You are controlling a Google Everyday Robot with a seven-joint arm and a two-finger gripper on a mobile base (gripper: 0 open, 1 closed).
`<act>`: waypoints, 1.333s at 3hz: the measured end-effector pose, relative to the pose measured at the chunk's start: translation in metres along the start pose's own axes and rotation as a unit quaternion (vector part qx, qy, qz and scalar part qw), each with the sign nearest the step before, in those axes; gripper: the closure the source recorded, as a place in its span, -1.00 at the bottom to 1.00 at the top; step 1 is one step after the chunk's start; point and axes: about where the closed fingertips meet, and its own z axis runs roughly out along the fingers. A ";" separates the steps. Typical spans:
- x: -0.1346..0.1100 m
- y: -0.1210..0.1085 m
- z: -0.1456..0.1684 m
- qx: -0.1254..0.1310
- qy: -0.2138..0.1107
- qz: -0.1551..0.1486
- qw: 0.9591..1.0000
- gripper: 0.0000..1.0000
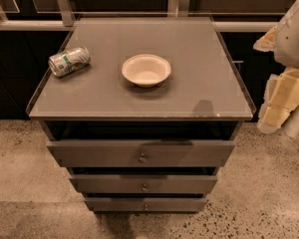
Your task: Open top drawer
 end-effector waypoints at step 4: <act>0.041 0.055 0.079 -0.022 -0.094 0.097 0.991 -1.00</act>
Offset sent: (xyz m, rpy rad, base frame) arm -0.0086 -0.0042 -0.0219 0.0677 0.0203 -0.0124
